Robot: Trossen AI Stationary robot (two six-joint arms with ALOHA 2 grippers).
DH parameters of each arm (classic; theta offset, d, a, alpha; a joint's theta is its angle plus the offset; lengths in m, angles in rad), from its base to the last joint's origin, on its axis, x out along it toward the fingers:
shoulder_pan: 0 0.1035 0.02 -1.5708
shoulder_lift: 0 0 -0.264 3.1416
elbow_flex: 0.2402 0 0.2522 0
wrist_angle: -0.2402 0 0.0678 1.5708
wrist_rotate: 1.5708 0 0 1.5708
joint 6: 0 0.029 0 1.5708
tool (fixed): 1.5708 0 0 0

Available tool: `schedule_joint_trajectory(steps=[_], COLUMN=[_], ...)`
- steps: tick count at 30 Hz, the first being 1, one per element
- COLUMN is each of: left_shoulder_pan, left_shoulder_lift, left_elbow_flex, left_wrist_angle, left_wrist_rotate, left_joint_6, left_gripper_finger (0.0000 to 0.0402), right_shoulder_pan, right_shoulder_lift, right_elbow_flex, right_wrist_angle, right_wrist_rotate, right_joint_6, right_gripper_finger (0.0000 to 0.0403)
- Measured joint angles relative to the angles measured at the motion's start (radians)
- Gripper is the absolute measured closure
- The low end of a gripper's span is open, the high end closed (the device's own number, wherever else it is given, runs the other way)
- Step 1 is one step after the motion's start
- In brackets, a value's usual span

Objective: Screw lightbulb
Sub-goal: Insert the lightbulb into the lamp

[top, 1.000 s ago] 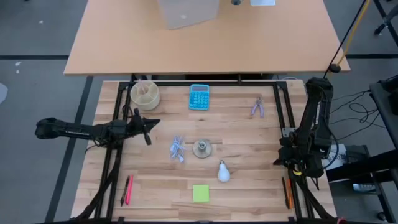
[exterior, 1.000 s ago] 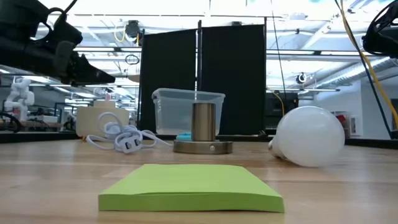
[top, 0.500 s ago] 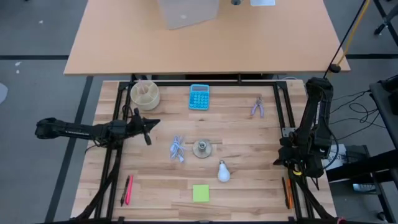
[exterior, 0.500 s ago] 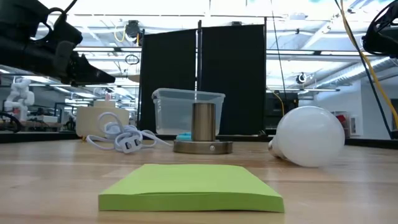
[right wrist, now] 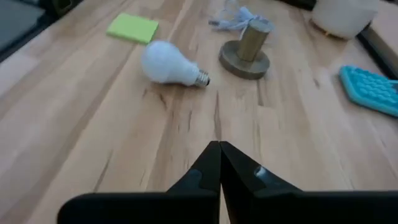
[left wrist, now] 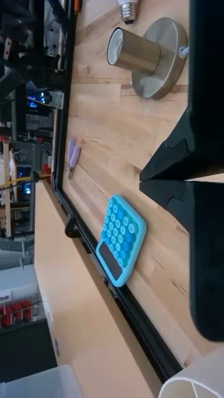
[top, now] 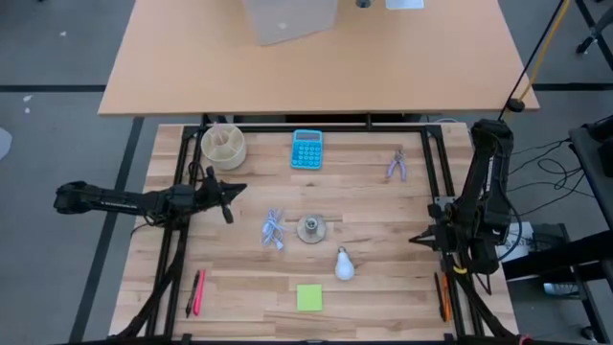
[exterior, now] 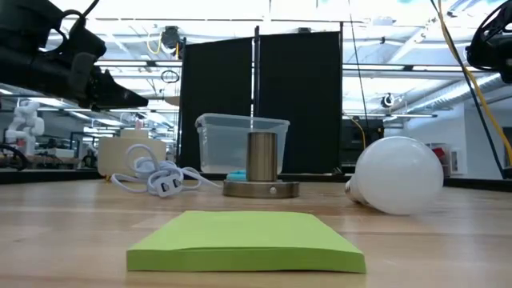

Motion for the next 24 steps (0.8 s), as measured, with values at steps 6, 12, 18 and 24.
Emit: schedule_joint_trajectory(steps=[6,12,18,24], left_shoulder_pan=[0.000,0.000,0.000,0.000], left_shoulder_lift=[0.000,0.000,-0.001,0.000], left_elbow_flex=[0.000,0.000,0.000,0.000], left_wrist_angle=[0.014,0.101,0.258,0.310], left_wrist_rotate=[0.000,0.001,-0.015,0.021], left_joint_6=[0.000,-0.108,-0.286,-0.296], left_gripper_finger=[0.0401,0.0401,0.0401,0.0401], right_shoulder_pan=[-0.012,-0.068,-0.195,-0.382], right_shoulder_lift=[0.000,-0.002,0.025,0.110], right_elbow_flex=[0.000,0.000,0.000,0.000], right_wrist_angle=[0.212,0.474,0.612,0.706], right_wrist_rotate=[0.113,0.367,0.380,0.436], right_joint_6=[0.293,0.474,0.420,0.517], right_gripper_finger=[0.0403,0.0403,0.0403,0.0403])
